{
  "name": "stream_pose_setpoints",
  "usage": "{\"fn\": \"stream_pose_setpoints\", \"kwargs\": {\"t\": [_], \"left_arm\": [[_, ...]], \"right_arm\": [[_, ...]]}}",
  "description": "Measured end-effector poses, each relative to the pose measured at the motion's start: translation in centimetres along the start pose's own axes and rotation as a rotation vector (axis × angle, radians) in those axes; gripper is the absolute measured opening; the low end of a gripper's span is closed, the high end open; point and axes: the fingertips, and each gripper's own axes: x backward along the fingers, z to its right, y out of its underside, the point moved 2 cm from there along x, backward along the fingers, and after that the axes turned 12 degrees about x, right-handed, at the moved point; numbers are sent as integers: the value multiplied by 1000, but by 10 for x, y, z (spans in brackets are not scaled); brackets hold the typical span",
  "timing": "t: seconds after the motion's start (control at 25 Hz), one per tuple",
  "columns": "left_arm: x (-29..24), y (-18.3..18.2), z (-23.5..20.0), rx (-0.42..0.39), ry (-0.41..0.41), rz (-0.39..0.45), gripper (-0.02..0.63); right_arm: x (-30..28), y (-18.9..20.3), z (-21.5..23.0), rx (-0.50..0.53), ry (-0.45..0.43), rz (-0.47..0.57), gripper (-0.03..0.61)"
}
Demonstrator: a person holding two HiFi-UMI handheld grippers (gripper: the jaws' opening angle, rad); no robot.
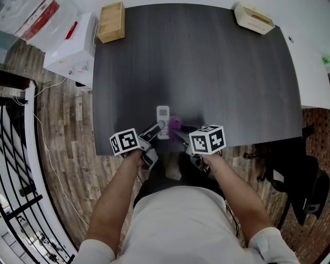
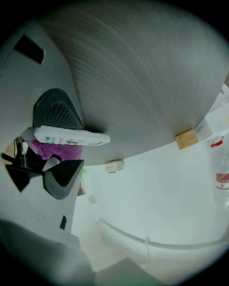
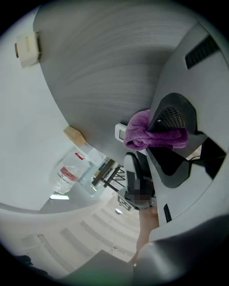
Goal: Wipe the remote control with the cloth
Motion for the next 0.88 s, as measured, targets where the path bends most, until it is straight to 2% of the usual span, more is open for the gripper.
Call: {"fn": "stream_pose_setpoints", "kwargs": {"t": [0.16, 0.28, 0.36, 0.4, 0.48, 0.52, 0.56, 0.6, 0.72, 0.88], "left_arm": [[1, 0, -7, 152, 38, 8, 192], [0, 3, -5, 170, 56, -42, 192], [-2, 8, -3, 127, 38, -97, 195], [-3, 12, -2, 69, 17, -135, 201], [-6, 21, 2, -118, -44, -207, 201], [-7, 23, 4, -207, -72, -223, 201], [-8, 22, 5, -260, -91, -218, 201], [-9, 19, 4, -268, -101, -195, 199], [-8, 8, 0, -196, -130, -108, 198], [-11, 13, -1, -270, -193, -124, 198]], "right_arm": [[2, 1, 0, 0, 3, 3, 104], [6, 3, 4, -62, -34, 32, 104], [8, 4, 7, -104, -54, 47, 104], [9, 5, 7, -115, -60, 50, 104], [11, 6, 8, -121, -65, 51, 104], [11, 6, 9, -122, -65, 52, 104], [11, 5, 9, -123, -64, 54, 104], [11, 5, 9, -122, -61, 58, 104], [13, 2, 8, -79, -20, 64, 104], [22, -10, 8, 30, 93, 79, 104]]}}
